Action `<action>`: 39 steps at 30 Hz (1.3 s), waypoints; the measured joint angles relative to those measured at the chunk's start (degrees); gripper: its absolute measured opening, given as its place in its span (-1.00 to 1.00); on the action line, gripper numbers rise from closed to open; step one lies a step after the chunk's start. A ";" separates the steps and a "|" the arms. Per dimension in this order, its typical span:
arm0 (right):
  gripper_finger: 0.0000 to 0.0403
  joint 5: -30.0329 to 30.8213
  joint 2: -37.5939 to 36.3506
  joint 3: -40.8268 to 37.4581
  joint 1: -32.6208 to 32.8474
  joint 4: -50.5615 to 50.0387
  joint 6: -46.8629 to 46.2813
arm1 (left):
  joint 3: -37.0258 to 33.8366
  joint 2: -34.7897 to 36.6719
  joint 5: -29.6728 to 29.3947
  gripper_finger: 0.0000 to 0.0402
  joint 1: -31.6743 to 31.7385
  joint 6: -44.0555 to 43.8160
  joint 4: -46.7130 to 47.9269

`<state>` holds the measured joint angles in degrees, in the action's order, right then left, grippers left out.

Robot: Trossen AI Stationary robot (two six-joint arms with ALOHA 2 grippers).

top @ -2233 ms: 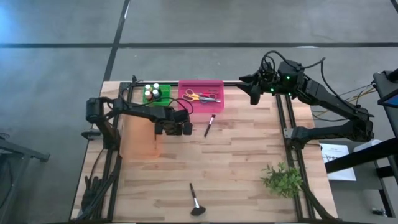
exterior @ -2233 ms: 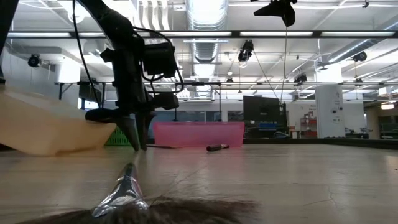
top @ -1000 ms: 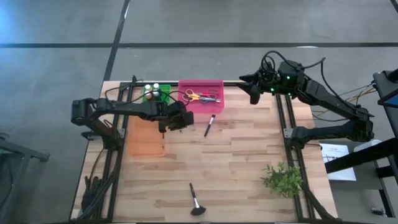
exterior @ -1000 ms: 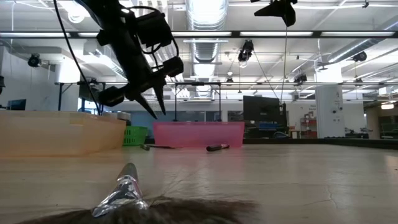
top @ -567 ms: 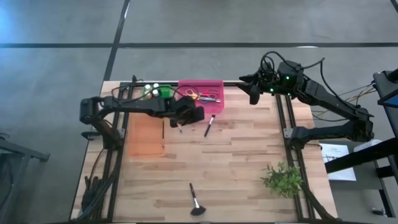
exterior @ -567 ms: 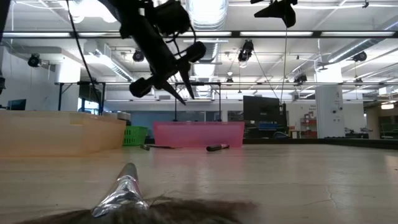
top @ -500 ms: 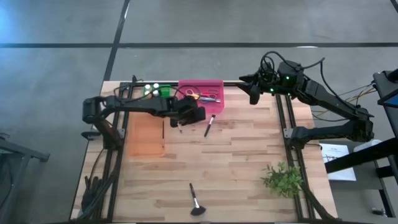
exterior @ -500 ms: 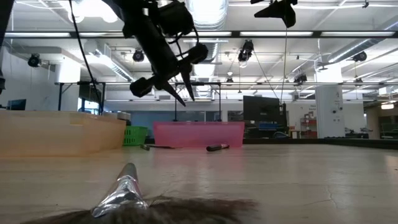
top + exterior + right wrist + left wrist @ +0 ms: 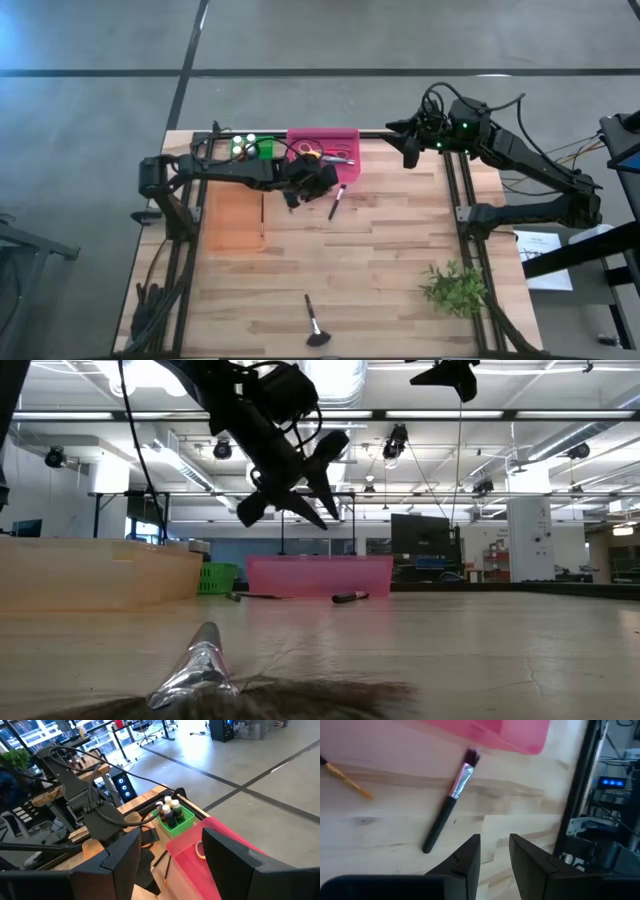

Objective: Pick & Place Paint Supplies
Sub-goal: Put the black paintbrush into the orange bin

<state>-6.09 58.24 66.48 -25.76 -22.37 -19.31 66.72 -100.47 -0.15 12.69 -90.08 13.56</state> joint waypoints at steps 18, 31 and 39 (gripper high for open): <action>0.03 -4.77 0.00 -0.02 -0.02 0.15 2.42 | -0.52 -0.74 -12.34 -0.45 -4.27 -26.53 16.75; 0.03 -9.42 0.00 -0.02 0.00 0.31 4.93 | -0.55 -1.97 -15.32 -0.45 -8.35 -43.06 20.44; 0.03 -9.60 0.02 -0.02 0.00 0.32 6.48 | -0.55 -1.97 -14.24 -0.45 -8.37 -43.49 25.75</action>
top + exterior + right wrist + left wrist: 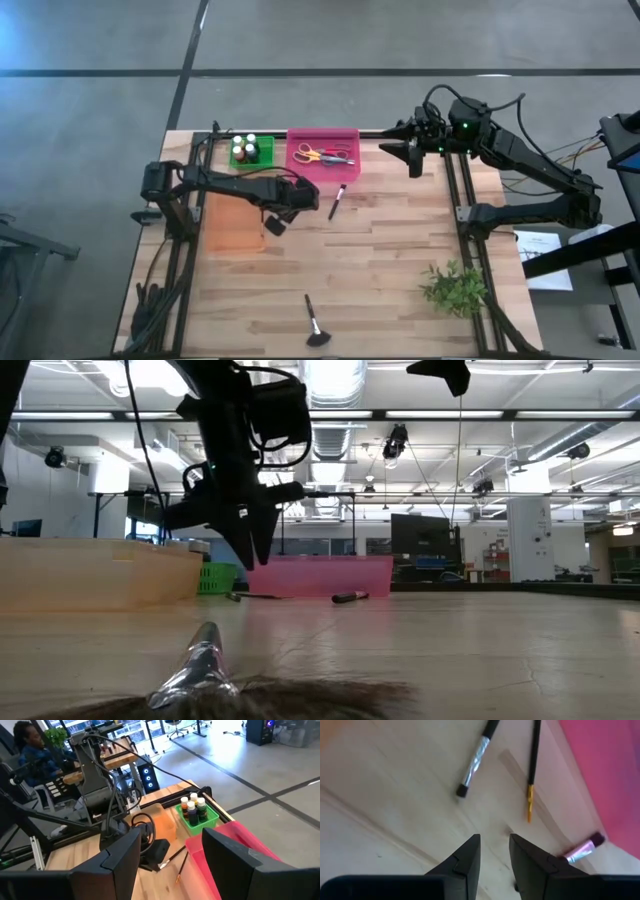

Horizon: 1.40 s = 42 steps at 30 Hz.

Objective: Pick & Place Paint Supplies
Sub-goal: Put the black paintbrush into the orange bin

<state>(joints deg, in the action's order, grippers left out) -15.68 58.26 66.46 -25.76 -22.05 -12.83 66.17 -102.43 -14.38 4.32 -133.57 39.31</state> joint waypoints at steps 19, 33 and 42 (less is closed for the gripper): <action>0.03 0.03 0.00 -0.02 -0.04 0.08 1.84 | 0.02 -3.63 2.13 -0.45 0.35 -0.40 2.42; 0.03 -0.03 0.02 -0.02 -0.04 0.01 2.99 | -0.10 -3.61 -0.28 -0.45 1.39 0.01 4.10; 0.03 -0.87 0.02 -0.02 -0.02 -0.03 3.44 | -1.75 -3.48 -0.42 -0.45 1.68 0.06 1.49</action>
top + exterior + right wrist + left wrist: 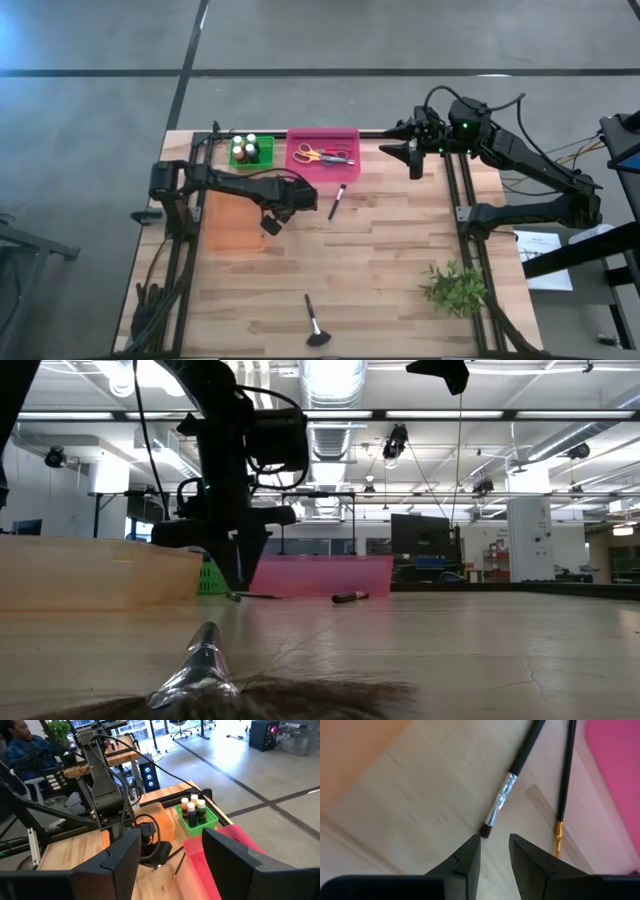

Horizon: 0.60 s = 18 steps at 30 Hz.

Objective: Pick & Place Paint Supplies
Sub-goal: Put the black paintbrush into the orange bin

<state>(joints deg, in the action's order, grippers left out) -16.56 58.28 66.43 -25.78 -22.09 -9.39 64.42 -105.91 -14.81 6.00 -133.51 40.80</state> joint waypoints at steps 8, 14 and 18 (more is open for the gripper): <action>0.03 0.00 0.00 -0.02 0.00 0.00 0.16 | -0.36 0.07 0.45 -0.45 0.11 0.17 -0.33; 0.03 0.00 0.00 -0.02 0.00 0.00 0.16 | 2.62 -0.22 -0.13 -0.45 -0.41 0.15 -1.15; 0.03 0.00 0.00 -0.02 0.00 0.00 0.16 | 5.36 -0.15 -0.66 -0.45 -1.57 0.01 -4.39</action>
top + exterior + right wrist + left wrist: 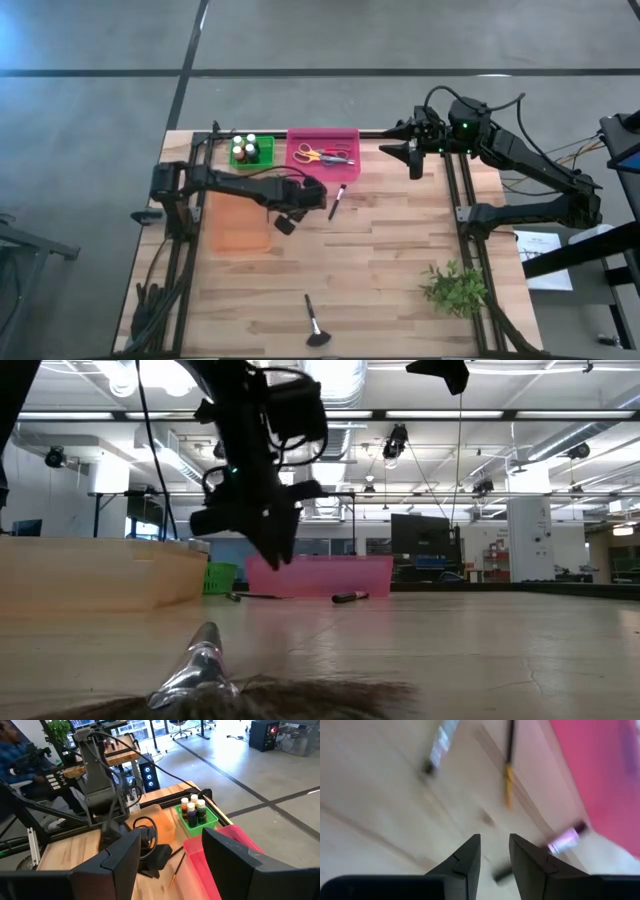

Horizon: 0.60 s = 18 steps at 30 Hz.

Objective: Pick & Place Paint Supplies
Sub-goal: Put the black paintbrush into the orange bin

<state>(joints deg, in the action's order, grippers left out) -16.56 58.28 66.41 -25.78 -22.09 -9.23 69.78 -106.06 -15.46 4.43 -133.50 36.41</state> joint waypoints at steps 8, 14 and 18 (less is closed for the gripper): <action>0.03 -0.02 -0.07 0.00 -0.02 0.00 0.12 | 1.16 -1.22 -1.75 -0.45 -0.90 0.36 -3.54; 0.03 -0.36 -0.10 0.00 -0.02 -0.02 -0.13 | -3.70 -6.53 -0.81 -0.45 0.05 0.48 -20.02; 0.03 -0.50 -0.90 0.00 -0.02 -0.51 -0.64 | -3.79 -6.69 -2.22 -0.45 0.37 0.00 -18.43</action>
<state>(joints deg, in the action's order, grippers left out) -17.06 57.39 66.41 -25.80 -22.60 -9.88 66.00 -112.75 -17.69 4.81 -133.50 17.98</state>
